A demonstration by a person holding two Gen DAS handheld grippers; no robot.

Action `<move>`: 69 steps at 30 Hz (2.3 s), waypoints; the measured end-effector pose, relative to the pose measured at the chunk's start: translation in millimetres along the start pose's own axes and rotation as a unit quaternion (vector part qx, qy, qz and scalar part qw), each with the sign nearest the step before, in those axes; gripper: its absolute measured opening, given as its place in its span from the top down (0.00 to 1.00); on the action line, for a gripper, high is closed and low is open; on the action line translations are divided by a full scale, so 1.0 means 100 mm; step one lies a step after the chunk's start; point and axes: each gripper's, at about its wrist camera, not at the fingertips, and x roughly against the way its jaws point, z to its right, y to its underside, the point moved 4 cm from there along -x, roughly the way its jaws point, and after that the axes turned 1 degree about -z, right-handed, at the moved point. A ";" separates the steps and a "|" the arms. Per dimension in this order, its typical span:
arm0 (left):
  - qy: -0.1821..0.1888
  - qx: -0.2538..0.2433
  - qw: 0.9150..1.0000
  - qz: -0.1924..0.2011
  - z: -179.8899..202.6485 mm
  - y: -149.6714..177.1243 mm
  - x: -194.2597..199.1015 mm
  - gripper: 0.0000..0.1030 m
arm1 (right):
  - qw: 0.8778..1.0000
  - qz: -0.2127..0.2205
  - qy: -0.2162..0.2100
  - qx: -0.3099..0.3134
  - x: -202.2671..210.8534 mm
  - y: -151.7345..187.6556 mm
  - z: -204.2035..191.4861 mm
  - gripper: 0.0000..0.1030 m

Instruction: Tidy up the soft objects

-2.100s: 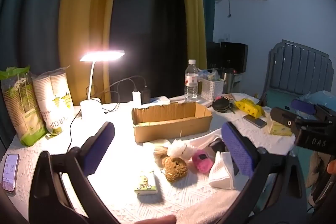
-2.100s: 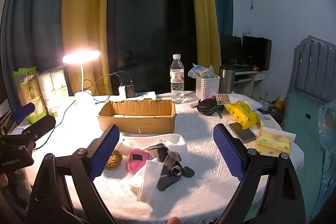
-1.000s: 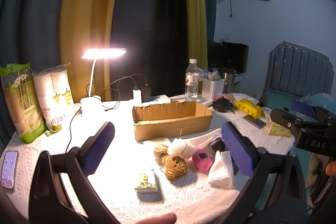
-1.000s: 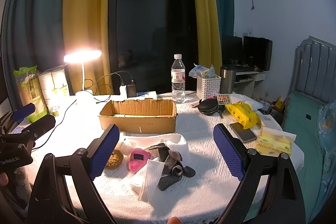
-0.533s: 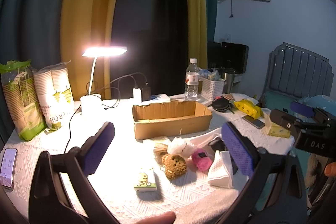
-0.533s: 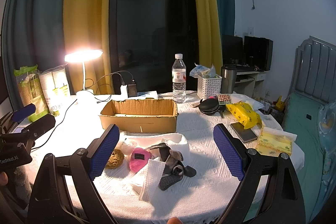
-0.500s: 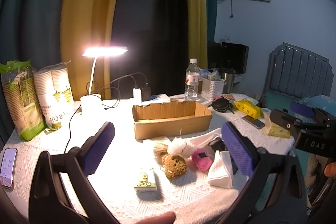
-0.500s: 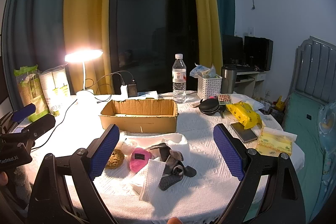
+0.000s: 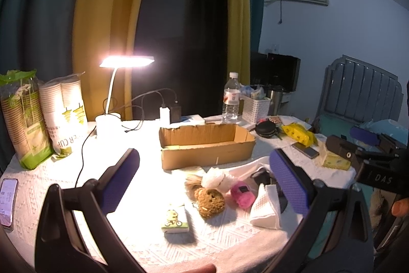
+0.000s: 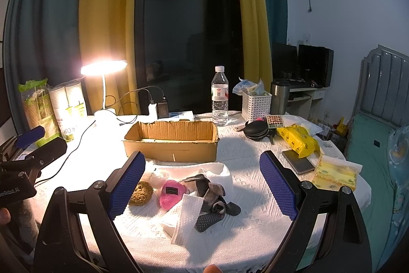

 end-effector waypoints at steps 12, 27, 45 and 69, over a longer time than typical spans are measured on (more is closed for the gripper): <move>-0.005 0.002 1.000 0.003 -0.04 -0.02 0.00 0.01 | 1.000 -0.001 -0.001 0.001 0.01 -0.01 -0.02 0.10; -0.021 0.008 0.999 -0.029 -0.20 -0.02 -0.24 0.01 | 1.000 -0.017 -0.007 0.003 -0.19 -0.09 -0.02 0.10; -0.052 0.015 0.978 -0.200 -0.55 0.74 -1.23 0.02 | 0.994 -0.107 -0.018 0.001 -1.20 0.18 0.14 0.10; -0.051 0.027 0.950 -0.307 -0.57 1.20 -1.72 0.54 | 0.965 -0.244 -0.069 -0.071 -2.39 0.69 0.55 0.72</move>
